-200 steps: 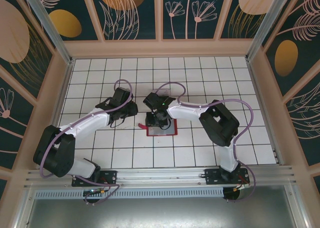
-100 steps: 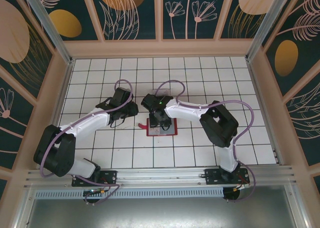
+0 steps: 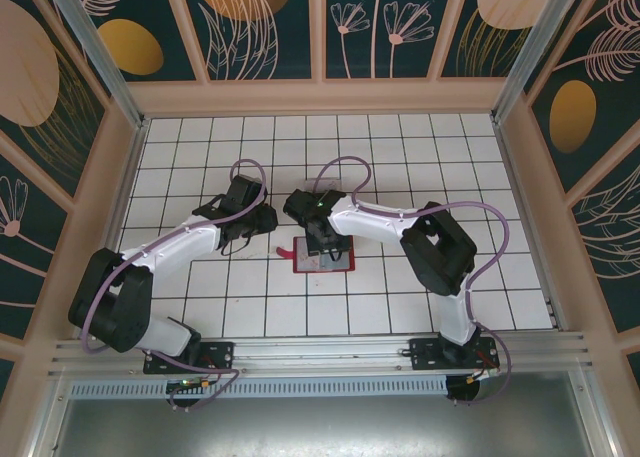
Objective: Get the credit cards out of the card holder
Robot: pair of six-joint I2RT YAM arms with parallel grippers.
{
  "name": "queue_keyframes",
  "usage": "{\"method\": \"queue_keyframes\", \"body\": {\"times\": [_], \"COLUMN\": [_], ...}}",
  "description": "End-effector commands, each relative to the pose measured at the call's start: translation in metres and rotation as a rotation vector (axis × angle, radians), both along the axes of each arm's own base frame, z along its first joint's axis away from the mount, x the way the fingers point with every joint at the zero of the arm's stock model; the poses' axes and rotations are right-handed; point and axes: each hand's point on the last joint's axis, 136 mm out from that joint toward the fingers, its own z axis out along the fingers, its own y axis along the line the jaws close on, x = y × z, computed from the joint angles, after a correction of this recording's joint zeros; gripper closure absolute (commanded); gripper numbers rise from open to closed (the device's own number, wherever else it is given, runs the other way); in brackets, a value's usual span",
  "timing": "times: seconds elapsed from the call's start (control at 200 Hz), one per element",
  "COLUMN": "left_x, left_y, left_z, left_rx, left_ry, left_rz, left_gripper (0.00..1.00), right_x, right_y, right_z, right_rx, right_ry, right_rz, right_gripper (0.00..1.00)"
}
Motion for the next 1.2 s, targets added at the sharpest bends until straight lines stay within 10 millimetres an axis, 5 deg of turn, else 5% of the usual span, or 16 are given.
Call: {"method": "queue_keyframes", "body": {"times": [0.0,0.581,0.981,1.196], "left_x": [0.005,0.007,0.005,-0.001], "left_y": [-0.003,-0.007,-0.02,-0.037], "left_z": [0.006,0.005,0.004,0.0], "left_rx": [-0.004,-0.001,-0.057,-0.115], "left_ry": [-0.013,0.001,0.021,0.045], "left_rz": [-0.02,-0.042,-0.089,-0.128], "left_gripper": [0.73,0.73,0.74,0.75], "right_x": [0.002,-0.005,0.001,0.002], "right_y": [-0.012,-0.041,-0.03,-0.026], "right_z": [0.007,-0.011,0.01,0.003], "right_rx": [-0.067,-0.098,0.003,0.107], "right_ry": [-0.037,-0.034,-0.084,-0.048], "right_rz": [-0.011,-0.067,-0.071,-0.104], "right_gripper": [0.4,0.38,0.38,0.38]}}
